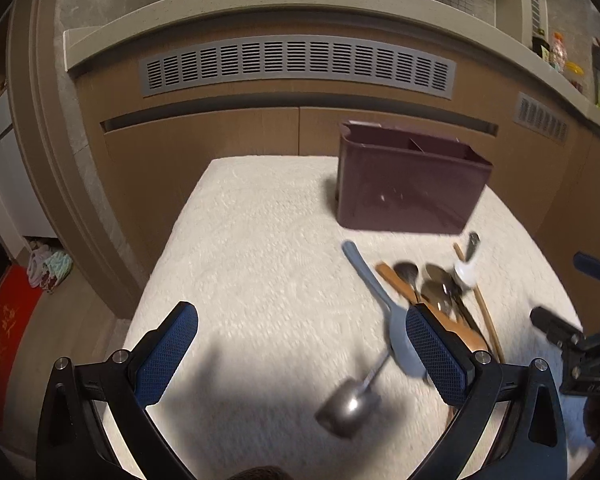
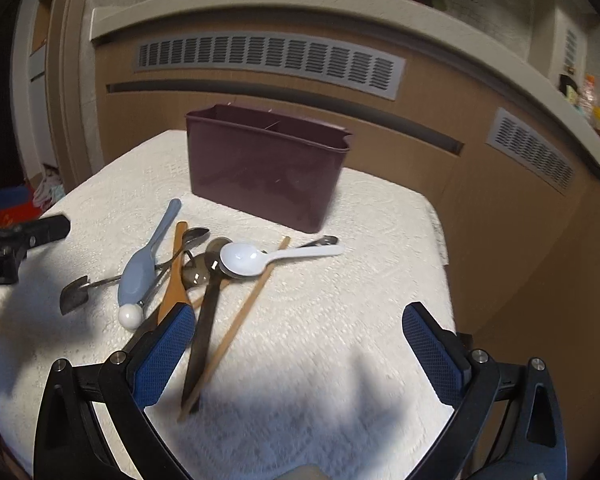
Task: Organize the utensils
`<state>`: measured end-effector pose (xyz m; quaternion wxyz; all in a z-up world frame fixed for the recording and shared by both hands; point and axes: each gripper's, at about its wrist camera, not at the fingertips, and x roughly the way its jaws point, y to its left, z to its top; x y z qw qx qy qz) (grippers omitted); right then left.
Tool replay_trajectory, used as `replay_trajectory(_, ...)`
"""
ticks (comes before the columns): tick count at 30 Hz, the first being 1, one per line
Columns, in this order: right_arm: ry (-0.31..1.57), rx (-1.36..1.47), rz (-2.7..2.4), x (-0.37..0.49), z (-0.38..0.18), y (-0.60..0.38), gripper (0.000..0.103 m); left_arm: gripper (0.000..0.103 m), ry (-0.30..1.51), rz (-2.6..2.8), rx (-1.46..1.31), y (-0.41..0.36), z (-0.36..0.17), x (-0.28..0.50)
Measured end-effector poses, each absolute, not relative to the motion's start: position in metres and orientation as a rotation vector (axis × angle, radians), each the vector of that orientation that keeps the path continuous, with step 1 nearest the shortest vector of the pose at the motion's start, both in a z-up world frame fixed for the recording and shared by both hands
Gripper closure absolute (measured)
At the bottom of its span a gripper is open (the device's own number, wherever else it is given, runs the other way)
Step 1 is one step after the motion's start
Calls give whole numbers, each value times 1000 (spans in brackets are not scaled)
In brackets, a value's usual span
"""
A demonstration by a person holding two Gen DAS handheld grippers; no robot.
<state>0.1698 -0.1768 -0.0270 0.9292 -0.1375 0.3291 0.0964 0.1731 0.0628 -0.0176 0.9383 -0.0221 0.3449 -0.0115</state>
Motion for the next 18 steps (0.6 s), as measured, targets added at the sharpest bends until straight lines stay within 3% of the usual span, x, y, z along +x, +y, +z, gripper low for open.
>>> replay_trajectory(5,658,-354,337,201,-25,-164,2,0,713,-36,-123,87,-16,200)
replay_trajectory(6,648,-388,351,207,-25,-162,8,0,717,-32,-123,89,-17,203)
replay_trajectory(7,645,-423,350,212,-26,-160,26,0,726,-32,-125,91,-19,205)
replay_trajectory(9,668,-492,365,223,-31,-157,47,0,754,-51,-137,92,-25,209)
replay_trajectory(18,792,-573,485,241,-57,-156,32,0,847,-110,-69,74,-51,210)
